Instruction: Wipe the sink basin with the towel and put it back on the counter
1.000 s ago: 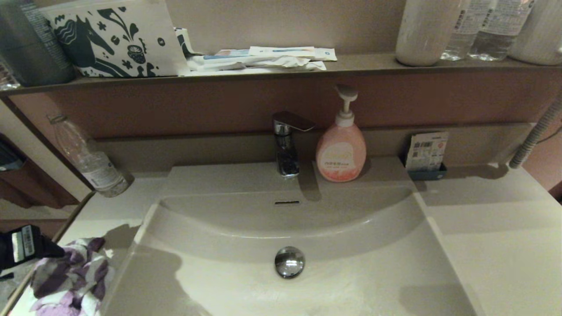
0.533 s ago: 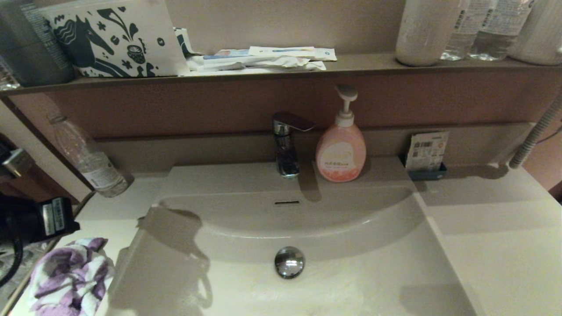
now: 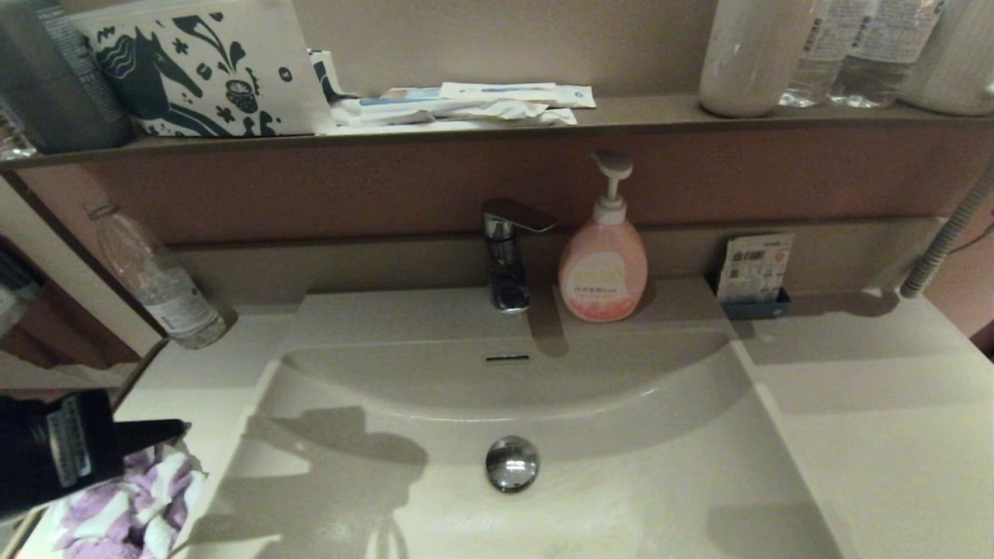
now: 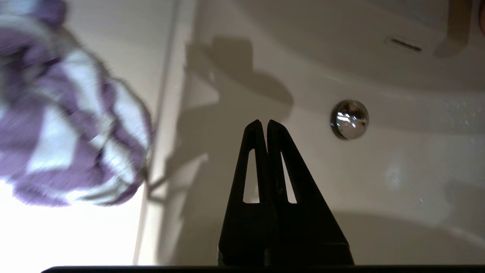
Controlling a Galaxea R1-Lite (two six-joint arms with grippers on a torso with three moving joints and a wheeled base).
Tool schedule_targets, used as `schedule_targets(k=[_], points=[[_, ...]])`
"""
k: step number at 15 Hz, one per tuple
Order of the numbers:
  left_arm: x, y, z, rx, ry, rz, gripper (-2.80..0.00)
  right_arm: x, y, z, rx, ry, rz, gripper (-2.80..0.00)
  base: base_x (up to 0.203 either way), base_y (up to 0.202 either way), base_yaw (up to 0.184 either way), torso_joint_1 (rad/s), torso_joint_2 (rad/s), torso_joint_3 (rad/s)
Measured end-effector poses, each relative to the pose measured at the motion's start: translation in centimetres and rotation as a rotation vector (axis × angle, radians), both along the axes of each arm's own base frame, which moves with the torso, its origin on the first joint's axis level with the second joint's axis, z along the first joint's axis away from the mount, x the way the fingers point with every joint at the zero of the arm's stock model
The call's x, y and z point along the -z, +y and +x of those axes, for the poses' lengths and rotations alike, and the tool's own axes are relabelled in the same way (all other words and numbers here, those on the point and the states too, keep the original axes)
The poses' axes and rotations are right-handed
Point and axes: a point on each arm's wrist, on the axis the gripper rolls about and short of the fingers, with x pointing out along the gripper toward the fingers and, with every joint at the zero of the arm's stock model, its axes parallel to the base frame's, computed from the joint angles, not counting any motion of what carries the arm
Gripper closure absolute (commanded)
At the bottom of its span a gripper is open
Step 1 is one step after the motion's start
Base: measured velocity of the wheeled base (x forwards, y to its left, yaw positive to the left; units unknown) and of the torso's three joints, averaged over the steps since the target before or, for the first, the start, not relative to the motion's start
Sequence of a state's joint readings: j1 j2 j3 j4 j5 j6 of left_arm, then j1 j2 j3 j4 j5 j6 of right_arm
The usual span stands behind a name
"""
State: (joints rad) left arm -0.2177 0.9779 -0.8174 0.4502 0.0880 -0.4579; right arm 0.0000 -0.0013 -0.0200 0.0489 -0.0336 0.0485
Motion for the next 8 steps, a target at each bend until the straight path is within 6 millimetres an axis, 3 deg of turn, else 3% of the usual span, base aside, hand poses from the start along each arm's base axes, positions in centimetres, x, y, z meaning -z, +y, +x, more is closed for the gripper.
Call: schedule_targets(k=[8], points=[[2.4, 2.8, -9.3, -0.354, -0.163, 0.113, 0.0, 0.0, 0.0, 0.0, 0.0, 0.0, 0.0, 0.0, 0.0, 0.0, 0.0, 0.0, 0.0, 0.0]])
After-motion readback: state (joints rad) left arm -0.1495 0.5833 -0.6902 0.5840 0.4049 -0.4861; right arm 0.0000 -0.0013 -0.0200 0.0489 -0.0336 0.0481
